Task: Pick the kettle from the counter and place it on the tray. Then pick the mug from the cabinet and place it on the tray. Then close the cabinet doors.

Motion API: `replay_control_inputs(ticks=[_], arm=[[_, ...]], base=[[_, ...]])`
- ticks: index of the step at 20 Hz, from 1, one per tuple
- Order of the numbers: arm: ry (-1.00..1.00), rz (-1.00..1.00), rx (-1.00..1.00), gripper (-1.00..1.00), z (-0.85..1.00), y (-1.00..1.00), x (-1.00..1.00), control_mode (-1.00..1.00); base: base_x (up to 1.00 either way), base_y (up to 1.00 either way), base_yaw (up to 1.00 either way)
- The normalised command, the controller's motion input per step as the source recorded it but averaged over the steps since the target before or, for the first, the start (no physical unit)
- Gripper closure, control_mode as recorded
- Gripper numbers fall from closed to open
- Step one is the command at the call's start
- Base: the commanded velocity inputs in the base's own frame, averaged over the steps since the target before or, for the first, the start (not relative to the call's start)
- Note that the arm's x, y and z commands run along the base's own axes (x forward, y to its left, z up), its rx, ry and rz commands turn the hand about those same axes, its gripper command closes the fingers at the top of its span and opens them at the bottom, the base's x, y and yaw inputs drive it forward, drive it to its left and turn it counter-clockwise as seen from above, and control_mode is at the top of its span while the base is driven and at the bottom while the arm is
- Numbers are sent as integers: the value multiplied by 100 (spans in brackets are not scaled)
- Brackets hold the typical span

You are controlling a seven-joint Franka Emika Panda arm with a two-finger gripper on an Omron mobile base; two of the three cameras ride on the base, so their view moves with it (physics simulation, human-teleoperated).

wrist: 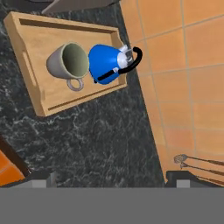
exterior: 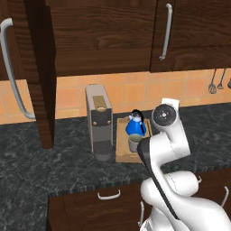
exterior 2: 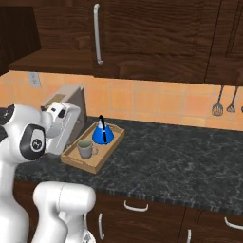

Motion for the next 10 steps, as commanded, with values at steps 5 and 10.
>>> replay_control_inputs(ticks=[5,10], arm=[[-8,-1,0,-100,-10,-4,5,-100],[-7,0,0,-100,-17,-6,0,-100]], base=[[0,0,0],[0,0,0]])
